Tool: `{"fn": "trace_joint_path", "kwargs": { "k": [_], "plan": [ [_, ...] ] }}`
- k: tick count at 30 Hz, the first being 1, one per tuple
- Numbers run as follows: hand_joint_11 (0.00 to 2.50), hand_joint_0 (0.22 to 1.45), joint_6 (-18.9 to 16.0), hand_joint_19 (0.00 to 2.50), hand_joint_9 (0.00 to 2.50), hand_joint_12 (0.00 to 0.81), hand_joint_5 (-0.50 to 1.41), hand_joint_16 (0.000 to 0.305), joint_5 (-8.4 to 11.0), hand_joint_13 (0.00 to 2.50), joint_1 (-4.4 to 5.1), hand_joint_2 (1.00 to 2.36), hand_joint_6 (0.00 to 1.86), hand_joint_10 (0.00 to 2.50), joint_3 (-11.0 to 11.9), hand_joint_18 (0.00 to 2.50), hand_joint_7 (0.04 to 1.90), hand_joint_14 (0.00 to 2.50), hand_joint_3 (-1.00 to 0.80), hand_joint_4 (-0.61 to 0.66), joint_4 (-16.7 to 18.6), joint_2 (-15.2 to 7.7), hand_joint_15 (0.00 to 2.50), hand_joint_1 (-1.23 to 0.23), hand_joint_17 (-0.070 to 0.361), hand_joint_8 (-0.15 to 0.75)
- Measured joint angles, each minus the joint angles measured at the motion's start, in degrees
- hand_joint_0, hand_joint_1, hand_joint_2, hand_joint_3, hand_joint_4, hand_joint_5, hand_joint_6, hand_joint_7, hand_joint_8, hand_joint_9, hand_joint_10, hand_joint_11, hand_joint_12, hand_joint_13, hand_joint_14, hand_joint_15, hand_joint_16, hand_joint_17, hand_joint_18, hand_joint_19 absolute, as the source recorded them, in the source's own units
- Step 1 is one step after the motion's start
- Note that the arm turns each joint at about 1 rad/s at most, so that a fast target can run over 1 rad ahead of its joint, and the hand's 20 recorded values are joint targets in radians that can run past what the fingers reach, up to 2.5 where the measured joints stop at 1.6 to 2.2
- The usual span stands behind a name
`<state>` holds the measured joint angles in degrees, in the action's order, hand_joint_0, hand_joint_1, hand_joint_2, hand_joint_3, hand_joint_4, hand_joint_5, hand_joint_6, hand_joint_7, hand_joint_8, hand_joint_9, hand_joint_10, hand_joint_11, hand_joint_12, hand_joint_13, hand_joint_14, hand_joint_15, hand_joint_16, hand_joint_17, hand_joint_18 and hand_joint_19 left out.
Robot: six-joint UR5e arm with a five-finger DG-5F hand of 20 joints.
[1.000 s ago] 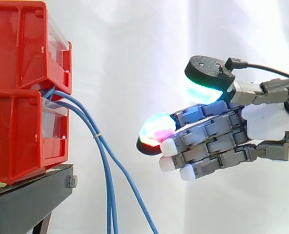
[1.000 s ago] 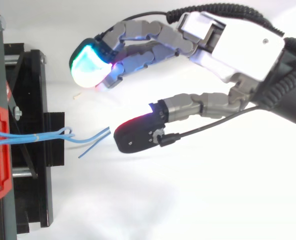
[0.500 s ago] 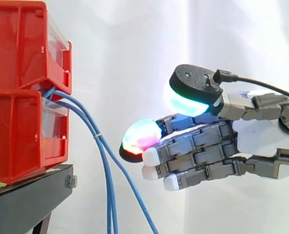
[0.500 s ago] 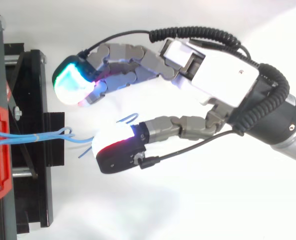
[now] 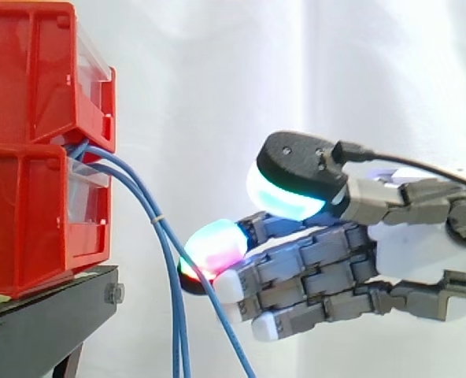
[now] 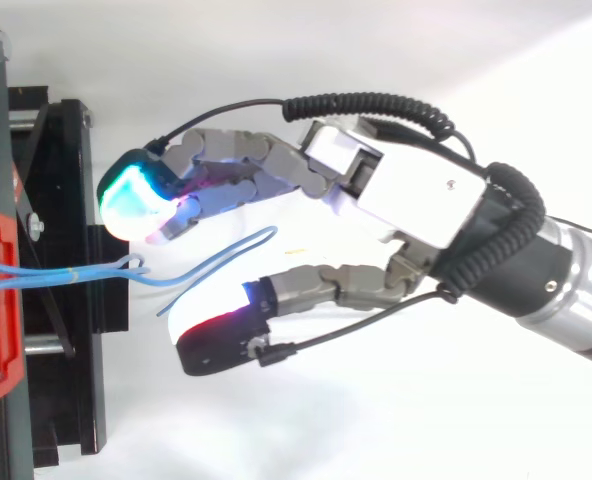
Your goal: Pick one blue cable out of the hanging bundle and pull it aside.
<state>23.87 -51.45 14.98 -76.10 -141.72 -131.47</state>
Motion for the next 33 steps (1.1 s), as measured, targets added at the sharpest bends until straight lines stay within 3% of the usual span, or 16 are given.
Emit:
{"fn": "trace_joint_path", "kwargs": {
  "k": [6, 14, 19, 24, 29, 33],
  "plan": [
    [0.32, 0.50, -1.11, 0.41, 0.77, 0.346, -0.16, 0.050, 0.09, 0.56, -0.12, 1.00, 0.50, 0.01, 3.12, 0.45, 0.78, 0.01, -0.50, 0.27, -3.01, -1.75, 0.33, -0.68, 0.113, 0.271],
    [0.33, 0.50, -0.80, 0.42, 0.77, 0.345, -0.16, 0.050, -0.06, 0.57, -0.33, 1.00, 0.50, 0.01, 4.76, 0.45, 0.78, 0.01, -0.50, 0.27, -3.83, -2.37, 0.33, -0.68, 0.113, 0.272],
    [0.33, 0.50, -0.94, 0.42, 0.77, 0.345, -0.16, 0.050, -0.59, 0.58, -0.36, 1.00, 0.50, 0.01, 7.52, 0.45, 0.79, 0.01, -0.50, 0.27, -1.89, -5.85, 0.34, -0.68, 0.112, 0.275],
    [0.33, 0.50, -2.66, 0.42, 0.77, 0.347, -0.16, 0.050, -1.17, 0.58, 0.01, 1.00, 0.50, 0.01, 11.78, 0.45, 0.79, 0.01, -0.50, 0.27, -4.59, -9.01, 0.34, -0.67, 0.113, 0.276],
    [0.34, 0.50, -3.00, 0.43, 0.78, 0.342, -0.15, 0.050, -0.92, 0.59, 0.04, 1.00, 0.50, 0.01, 12.59, 0.46, 0.80, 0.01, -0.50, 0.27, -5.36, -9.49, 0.35, -0.67, 0.113, 0.274],
    [0.35, 0.50, -3.45, 0.44, 0.79, 0.343, -0.15, 0.050, -1.19, 0.61, 0.16, 1.00, 0.50, 0.01, 11.68, 0.46, 0.82, 0.01, -0.50, 0.28, -4.99, -9.53, 0.35, -0.67, 0.113, 0.275]
  ]
}}
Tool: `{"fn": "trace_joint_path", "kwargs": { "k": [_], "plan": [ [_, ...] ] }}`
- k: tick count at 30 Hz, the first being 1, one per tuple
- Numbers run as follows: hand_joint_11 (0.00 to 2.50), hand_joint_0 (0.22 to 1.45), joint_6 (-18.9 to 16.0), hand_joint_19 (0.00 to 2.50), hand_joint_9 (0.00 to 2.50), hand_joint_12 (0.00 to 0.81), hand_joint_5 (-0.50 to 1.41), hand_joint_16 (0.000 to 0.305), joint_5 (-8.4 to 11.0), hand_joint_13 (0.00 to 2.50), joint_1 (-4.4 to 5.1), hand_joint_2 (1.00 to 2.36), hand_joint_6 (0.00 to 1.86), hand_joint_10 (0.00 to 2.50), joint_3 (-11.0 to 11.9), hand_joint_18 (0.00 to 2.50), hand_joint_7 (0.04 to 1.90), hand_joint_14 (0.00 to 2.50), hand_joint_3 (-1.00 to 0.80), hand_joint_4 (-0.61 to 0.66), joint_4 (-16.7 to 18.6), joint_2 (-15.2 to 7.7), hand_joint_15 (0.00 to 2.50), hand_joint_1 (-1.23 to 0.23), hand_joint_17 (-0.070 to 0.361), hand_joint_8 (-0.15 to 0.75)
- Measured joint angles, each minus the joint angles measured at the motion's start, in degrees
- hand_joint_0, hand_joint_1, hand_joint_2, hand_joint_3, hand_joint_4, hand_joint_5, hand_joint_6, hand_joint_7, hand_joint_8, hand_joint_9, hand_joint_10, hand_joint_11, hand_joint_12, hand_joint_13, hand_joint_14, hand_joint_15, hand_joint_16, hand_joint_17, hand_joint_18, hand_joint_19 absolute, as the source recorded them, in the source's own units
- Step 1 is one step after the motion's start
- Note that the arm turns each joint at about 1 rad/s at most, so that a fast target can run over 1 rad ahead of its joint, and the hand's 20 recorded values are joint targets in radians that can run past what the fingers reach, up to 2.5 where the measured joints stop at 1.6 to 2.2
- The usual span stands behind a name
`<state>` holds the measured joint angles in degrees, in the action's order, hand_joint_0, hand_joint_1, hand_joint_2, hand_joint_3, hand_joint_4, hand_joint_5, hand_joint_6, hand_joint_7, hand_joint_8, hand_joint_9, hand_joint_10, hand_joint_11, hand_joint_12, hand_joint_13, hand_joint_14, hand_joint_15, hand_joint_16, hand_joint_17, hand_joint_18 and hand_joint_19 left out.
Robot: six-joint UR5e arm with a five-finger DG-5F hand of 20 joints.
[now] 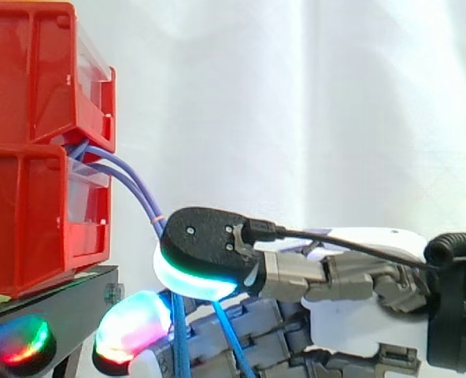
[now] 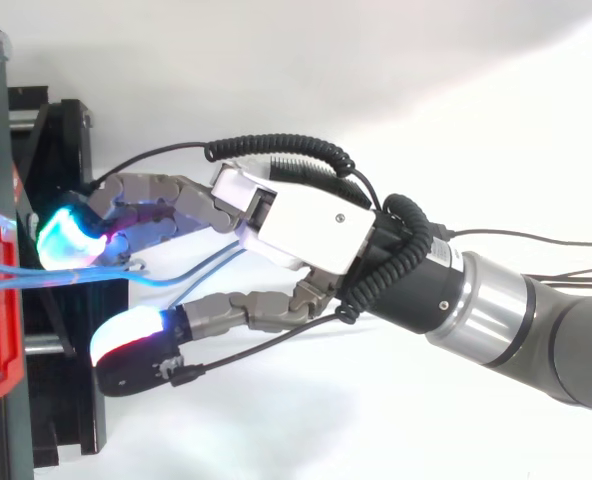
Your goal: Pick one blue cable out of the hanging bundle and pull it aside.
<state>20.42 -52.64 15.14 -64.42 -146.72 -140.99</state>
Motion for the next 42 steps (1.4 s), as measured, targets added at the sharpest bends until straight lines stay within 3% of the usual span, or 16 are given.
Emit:
{"fn": "trace_joint_path", "kwargs": {
  "k": [6, 16, 26, 42],
  "plan": [
    [0.38, 0.50, -1.42, 0.44, 0.85, 0.341, -0.13, 0.050, -0.47, 0.65, 0.18, 1.00, 0.50, 0.01, -0.87, 0.49, 0.88, 0.01, -0.50, 0.30, 0.73, 0.01, 0.38, -0.67, 0.113, 0.276],
    [0.38, 0.49, -4.20, 0.45, 0.91, 0.346, -0.11, 0.052, -1.37, 0.71, -0.04, 1.00, 0.50, 0.01, -0.39, 0.54, 0.93, 0.02, -0.50, 0.31, 0.01, 0.16, 0.39, -0.57, 0.117, 0.284],
    [0.40, 0.51, -8.33, 0.47, 0.96, 0.338, -0.09, 0.051, -3.95, 0.76, -0.27, 1.00, 0.50, 0.02, 1.85, 0.56, 1.02, 0.02, -0.50, 0.28, -4.51, 0.27, 0.42, -0.53, 0.114, 0.280],
    [0.45, 0.58, -9.71, 0.48, 0.99, 0.319, -0.07, 0.047, -4.42, 0.77, -0.31, 1.01, 0.50, 0.02, 2.96, 0.55, 1.15, 0.02, -0.42, 0.22, -11.13, 3.13, 0.44, -0.60, 0.106, 0.269]
  ]
}}
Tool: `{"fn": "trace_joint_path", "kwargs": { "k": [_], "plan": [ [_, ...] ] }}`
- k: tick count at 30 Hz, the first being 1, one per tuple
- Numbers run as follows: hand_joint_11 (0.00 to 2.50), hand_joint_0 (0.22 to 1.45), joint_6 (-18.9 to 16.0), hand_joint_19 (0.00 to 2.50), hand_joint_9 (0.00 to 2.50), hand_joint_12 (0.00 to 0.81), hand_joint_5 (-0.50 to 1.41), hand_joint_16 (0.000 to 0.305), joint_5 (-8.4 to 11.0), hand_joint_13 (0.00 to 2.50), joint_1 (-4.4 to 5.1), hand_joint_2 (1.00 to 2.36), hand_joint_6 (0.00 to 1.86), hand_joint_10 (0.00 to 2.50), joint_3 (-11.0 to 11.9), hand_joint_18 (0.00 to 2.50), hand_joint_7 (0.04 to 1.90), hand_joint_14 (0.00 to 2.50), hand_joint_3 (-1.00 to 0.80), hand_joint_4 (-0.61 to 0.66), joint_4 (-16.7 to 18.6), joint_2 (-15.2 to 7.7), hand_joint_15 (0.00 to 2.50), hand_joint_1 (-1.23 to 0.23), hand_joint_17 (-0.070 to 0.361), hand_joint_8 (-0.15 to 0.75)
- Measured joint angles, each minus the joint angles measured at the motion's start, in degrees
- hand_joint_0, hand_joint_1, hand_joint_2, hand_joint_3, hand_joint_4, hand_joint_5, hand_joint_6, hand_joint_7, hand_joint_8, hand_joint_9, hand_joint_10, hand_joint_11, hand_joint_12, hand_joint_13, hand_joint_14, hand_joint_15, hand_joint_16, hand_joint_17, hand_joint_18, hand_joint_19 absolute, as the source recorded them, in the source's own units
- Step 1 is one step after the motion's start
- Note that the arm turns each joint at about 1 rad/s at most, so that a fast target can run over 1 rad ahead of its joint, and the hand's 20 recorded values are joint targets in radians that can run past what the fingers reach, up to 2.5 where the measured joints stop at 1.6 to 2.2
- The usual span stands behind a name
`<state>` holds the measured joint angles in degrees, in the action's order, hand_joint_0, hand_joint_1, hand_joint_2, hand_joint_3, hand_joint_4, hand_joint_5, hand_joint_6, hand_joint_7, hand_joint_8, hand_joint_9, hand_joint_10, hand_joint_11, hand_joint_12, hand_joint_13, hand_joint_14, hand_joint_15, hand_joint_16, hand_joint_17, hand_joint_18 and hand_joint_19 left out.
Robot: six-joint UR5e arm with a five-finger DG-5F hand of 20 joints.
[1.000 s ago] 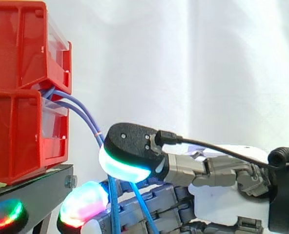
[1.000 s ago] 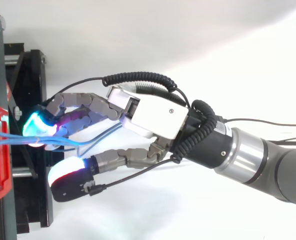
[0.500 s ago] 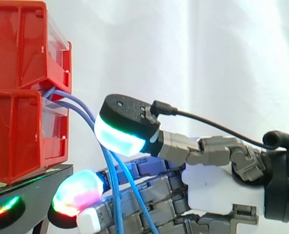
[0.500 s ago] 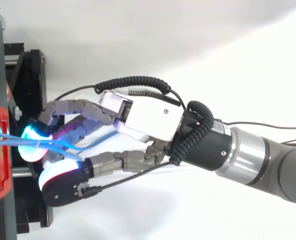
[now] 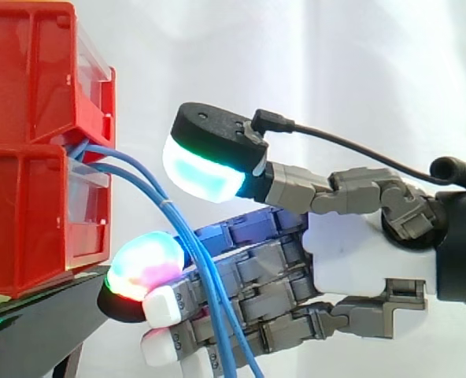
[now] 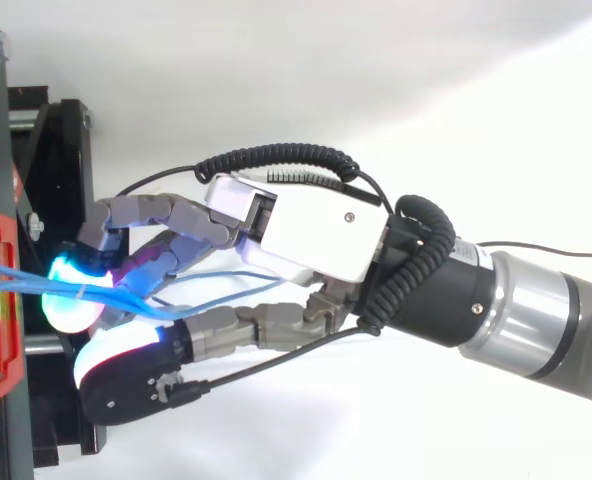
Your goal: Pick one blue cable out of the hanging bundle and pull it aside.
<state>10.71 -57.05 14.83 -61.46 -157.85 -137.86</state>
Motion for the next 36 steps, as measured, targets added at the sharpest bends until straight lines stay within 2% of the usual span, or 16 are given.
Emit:
{"fn": "trace_joint_path", "kwargs": {
  "k": [5, 18, 23, 26, 30, 32, 36],
  "plan": [
    [0.45, 0.59, -0.30, 0.48, 0.99, 0.314, -0.07, 0.047, -0.06, 0.77, 0.00, 1.01, 0.50, 0.02, 0.01, 0.56, 1.20, 0.02, -0.40, 0.20, -1.18, 0.64, 0.45, -0.61, 0.106, 0.271],
    [0.45, 0.58, -0.57, 0.49, 1.01, 0.318, -0.06, 0.047, -0.08, 0.79, -0.21, 1.01, 0.50, 0.02, 0.03, 0.57, 1.23, 0.02, -0.42, 0.20, -1.51, 1.24, 0.44, -0.58, 0.106, 0.271],
    [0.46, 0.58, -0.55, 0.49, 1.02, 0.317, -0.06, 0.047, -0.08, 0.80, -0.36, 1.01, 0.50, 0.02, 0.02, 0.59, 1.31, 0.02, -0.41, 0.18, -2.06, 1.77, 0.45, -0.59, 0.106, 0.275],
    [0.47, 0.59, -0.60, 0.49, 1.03, 0.317, -0.06, 0.047, -0.07, 0.81, -0.46, 1.01, 0.55, 0.02, 0.02, 0.60, 1.26, 0.02, -0.40, 0.16, -3.42, 2.10, 0.45, -0.60, 0.106, 0.277],
    [0.50, 0.59, -0.81, 0.49, 1.03, 0.320, -0.11, 0.047, -0.08, 0.81, -0.49, 1.01, 0.71, 0.02, 0.02, 0.60, 0.98, 0.02, -0.34, 0.13, -4.95, 2.44, 0.46, -0.62, 0.106, 0.278],
    [0.52, 0.59, -0.98, 0.49, 1.02, 0.321, -0.12, 0.047, -0.07, 0.80, -0.51, 1.02, 0.77, 0.02, 0.01, 0.60, 0.92, 0.02, -0.30, 0.13, -5.30, 2.49, 0.46, -0.62, 0.106, 0.283],
    [0.54, 0.59, -1.10, 0.48, 1.01, 0.325, -0.14, 0.048, -0.08, 0.80, -0.51, 1.02, 0.85, 0.02, 0.02, 0.60, 0.88, 0.02, -0.23, 0.13, -5.50, 2.57, 0.46, -0.62, 0.107, 0.286]
  ]
}}
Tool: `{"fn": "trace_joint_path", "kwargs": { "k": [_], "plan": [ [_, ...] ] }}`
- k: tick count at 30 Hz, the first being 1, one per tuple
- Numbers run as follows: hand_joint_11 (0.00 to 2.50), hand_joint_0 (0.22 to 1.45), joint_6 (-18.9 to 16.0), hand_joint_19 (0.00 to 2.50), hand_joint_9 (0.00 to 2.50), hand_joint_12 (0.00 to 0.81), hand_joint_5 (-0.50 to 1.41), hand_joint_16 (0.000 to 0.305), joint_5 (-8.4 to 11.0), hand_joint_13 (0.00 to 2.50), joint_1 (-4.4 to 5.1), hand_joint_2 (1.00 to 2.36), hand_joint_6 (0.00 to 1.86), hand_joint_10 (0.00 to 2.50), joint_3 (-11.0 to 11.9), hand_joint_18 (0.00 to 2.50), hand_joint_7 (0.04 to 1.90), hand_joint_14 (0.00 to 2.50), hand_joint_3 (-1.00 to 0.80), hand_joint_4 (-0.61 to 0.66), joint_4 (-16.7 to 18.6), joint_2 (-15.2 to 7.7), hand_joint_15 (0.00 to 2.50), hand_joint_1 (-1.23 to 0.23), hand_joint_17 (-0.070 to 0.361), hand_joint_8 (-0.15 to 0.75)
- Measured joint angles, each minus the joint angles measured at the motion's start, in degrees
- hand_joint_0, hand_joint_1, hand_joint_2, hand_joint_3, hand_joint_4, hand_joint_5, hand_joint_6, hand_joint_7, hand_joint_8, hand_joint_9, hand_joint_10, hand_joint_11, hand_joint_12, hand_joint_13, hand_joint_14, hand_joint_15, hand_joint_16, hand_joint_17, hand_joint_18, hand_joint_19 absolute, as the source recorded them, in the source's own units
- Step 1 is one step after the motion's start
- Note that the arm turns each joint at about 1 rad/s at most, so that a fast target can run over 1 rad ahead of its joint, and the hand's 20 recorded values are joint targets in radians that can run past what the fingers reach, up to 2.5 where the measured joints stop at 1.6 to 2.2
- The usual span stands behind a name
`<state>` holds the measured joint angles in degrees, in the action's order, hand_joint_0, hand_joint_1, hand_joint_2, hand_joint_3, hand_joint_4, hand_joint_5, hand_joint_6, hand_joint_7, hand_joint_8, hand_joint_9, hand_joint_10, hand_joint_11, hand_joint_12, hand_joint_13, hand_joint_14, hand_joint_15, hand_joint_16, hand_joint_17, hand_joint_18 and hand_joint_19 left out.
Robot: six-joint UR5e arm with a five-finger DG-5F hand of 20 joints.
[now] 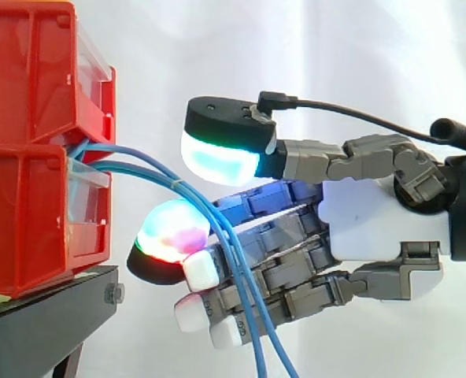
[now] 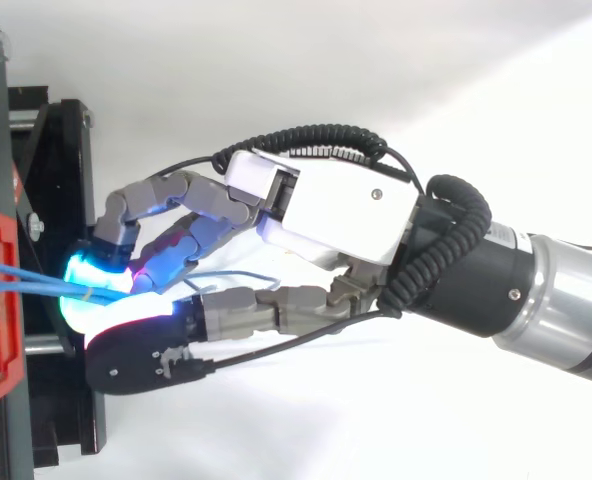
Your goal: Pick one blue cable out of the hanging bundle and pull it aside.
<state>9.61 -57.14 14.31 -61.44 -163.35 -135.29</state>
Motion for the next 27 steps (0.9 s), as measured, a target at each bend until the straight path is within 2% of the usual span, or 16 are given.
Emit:
{"fn": "trace_joint_path", "kwargs": {
  "k": [6, 11, 15, 18, 19, 22, 23, 27],
  "plan": [
    [0.56, 0.59, 0.02, 0.47, 1.02, 0.343, -0.15, 0.053, 0.01, 0.81, -0.06, 1.02, 0.90, 0.02, 0.48, 0.63, 0.82, 0.02, -0.13, 0.14, -0.08, 0.09, 0.46, -0.67, 0.119, 0.306],
    [0.58, 0.59, 0.19, 0.46, 1.02, 0.346, -0.15, 0.053, 0.01, 0.81, -0.06, 1.02, 0.92, 0.02, 0.70, 0.63, 0.82, 0.02, -0.12, 0.14, -0.48, 0.59, 0.46, -0.71, 0.120, 0.310],
    [0.62, 0.61, 0.58, 0.45, 1.04, 0.342, -0.15, 0.054, 0.01, 0.83, -0.06, 1.02, 0.94, 0.02, 0.69, 0.64, 0.81, 0.02, -0.08, 0.07, -1.43, 1.51, 0.47, -0.75, 0.120, 0.307],
    [0.65, 0.63, 0.77, 0.46, 1.05, 0.326, -0.15, 0.052, 0.01, 0.84, -0.07, 1.02, 0.95, 0.02, 0.70, 0.63, 0.88, 0.02, -0.07, 0.00, -2.14, 2.00, 0.49, -0.78, 0.116, 0.300],
    [0.67, 0.66, 0.79, 0.47, 1.05, 0.314, -0.16, 0.049, 0.01, 0.84, -0.07, 1.02, 0.95, 0.02, 0.72, 0.62, 0.96, 0.02, -0.07, -0.04, -2.26, 2.07, 0.51, -0.81, 0.111, 0.289],
    [0.68, 0.69, 0.79, 0.46, 1.03, 0.309, -0.16, 0.049, 0.01, 0.84, -0.06, 1.02, 0.98, 0.02, 0.81, 0.63, 0.86, 0.02, -0.17, -0.03, -2.41, 2.19, 0.51, -0.83, 0.110, 0.275],
    [0.69, 0.70, 0.78, 0.46, 1.04, 0.309, -0.16, 0.049, 0.01, 0.85, -0.05, 1.02, 0.98, 0.02, 0.83, 0.64, 0.81, 0.02, -0.25, -0.01, -2.43, 2.19, 0.51, -0.85, 0.110, 0.272],
    [0.69, 0.64, 0.70, 0.47, 1.06, 0.312, -0.15, 0.048, 0.01, 0.87, -0.04, 1.00, 0.97, 0.02, 0.93, 0.65, 0.73, 0.02, -0.47, 0.07, -2.49, 2.20, 0.52, -0.82, 0.109, 0.275]
  ]
}}
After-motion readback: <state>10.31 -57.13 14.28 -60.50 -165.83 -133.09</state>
